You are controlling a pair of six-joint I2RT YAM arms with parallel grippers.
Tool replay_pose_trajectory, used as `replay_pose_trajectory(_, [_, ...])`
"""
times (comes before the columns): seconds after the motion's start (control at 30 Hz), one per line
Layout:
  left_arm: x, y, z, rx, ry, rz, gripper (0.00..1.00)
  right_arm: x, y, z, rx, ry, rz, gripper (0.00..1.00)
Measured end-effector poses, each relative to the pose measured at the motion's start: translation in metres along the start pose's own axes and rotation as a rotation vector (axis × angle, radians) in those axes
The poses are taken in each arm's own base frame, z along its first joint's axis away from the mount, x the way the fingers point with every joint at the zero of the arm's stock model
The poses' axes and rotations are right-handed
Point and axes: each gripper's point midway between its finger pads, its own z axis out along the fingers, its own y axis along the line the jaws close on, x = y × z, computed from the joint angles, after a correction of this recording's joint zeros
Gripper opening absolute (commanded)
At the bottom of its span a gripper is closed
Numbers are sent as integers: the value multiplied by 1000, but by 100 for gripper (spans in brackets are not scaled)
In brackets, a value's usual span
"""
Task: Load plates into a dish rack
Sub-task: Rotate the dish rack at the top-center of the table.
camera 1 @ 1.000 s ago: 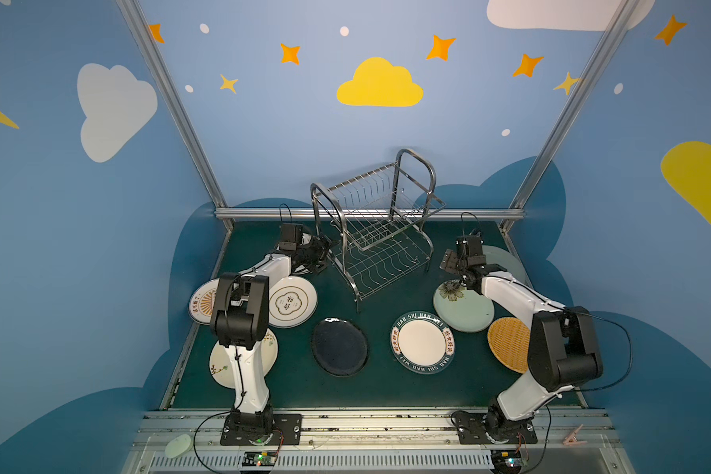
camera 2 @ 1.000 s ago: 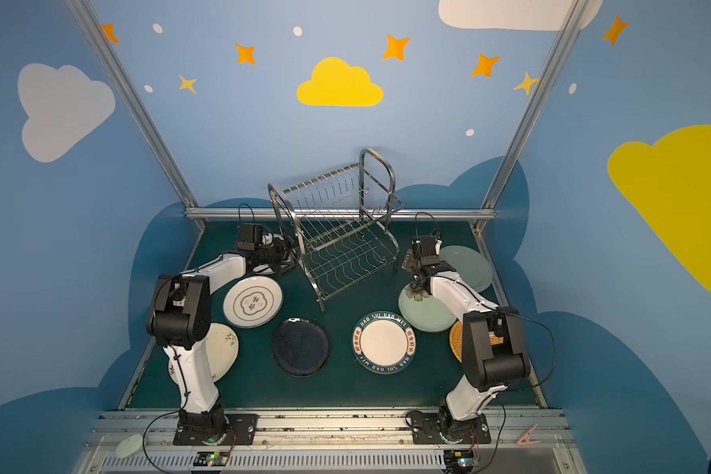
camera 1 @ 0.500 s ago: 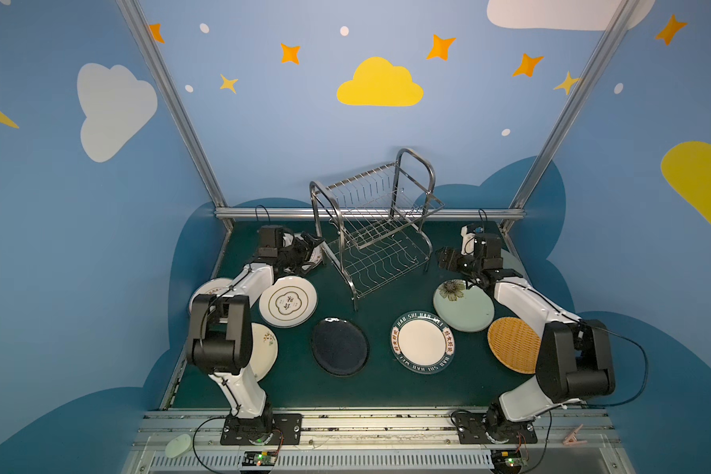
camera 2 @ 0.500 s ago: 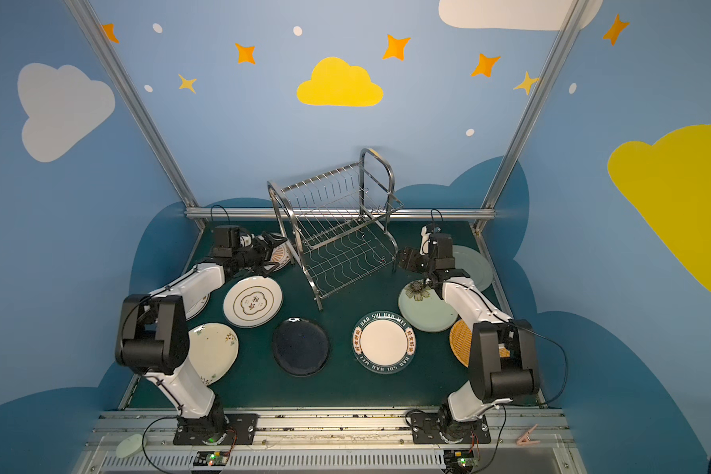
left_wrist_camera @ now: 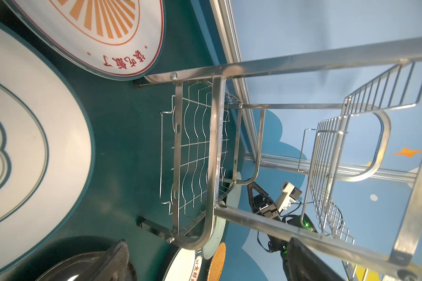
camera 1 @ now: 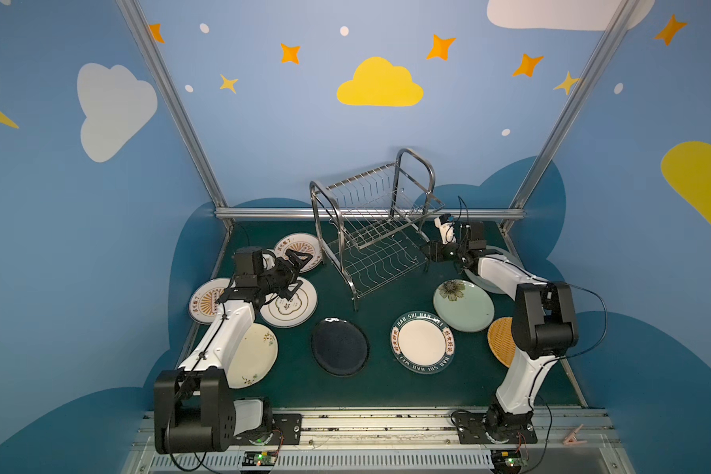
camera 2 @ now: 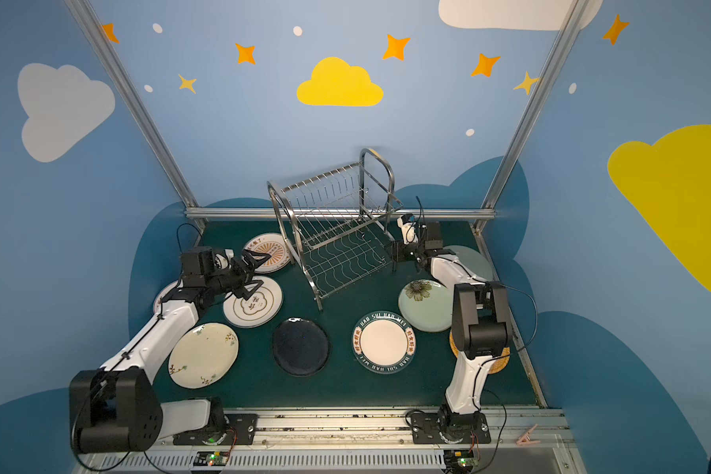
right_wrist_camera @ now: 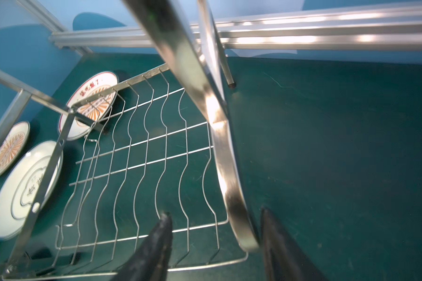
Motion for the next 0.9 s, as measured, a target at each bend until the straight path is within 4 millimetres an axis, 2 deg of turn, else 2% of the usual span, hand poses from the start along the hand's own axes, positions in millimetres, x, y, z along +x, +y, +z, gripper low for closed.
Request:
replay_pose_trajectory(0.17, [8, -5, -17, 2, -7, 29, 100, -2, -1, 8, -18, 16, -33, 43])
replay_pose_trajectory(0.4, [14, -4, -23, -3, 8, 44, 100, -1, -4, 18, -27, 40, -54, 40])
replay_pose_trajectory(0.5, [19, -5, -23, 5, 33, 50, 100, -1, -6, 25, -33, 47, -54, 35])
replay_pose_trajectory(0.67, [27, -8, -26, 22, 70, 75, 100, 2, -9, 31, -30, 56, -47, 20])
replay_pose_trajectory(0.9, [33, -11, -34, 24, 72, 107, 100, 1, -9, 32, -30, 53, -98, 10])
